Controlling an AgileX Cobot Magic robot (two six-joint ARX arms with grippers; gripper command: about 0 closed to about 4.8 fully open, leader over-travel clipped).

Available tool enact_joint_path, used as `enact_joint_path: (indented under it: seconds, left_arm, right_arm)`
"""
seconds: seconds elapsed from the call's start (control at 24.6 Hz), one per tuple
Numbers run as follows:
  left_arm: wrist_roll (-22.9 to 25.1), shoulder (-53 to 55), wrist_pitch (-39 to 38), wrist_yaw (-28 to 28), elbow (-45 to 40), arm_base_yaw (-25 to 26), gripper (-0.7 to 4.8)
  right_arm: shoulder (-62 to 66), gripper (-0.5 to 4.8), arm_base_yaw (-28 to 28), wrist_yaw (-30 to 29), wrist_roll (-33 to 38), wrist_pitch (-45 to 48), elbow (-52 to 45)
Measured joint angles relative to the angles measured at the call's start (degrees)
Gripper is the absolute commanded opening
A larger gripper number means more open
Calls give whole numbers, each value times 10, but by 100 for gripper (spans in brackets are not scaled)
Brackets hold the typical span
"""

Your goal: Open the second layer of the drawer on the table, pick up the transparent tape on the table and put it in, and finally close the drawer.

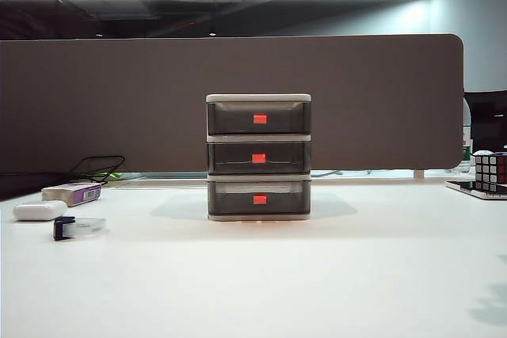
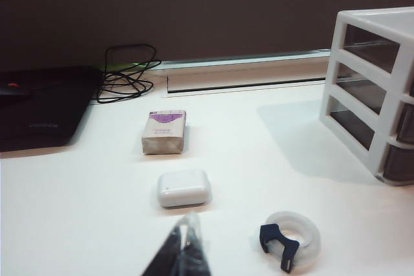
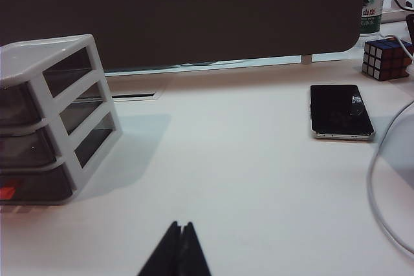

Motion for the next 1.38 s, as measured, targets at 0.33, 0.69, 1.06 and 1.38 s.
enact_joint_path:
  seconds: [0.33, 0.69, 1.06, 1.38]
  left_arm:
    - [0, 0, 0, 0, 0, 0, -4]
    - [-85, 0, 0, 187, 0, 0, -4]
    - [-92, 0, -1, 414, 0, 0, -4]
    - [-102, 0, -2, 419, 0, 0, -4]
  right_arm:
    - [0, -5, 0, 0, 0, 0, 0]
    - [0, -5, 0, -124, 16, -11, 0]
    - [0, -5, 0, -273, 20, -45, 0]
    - [0, -5, 0, -272, 20, -45, 0]
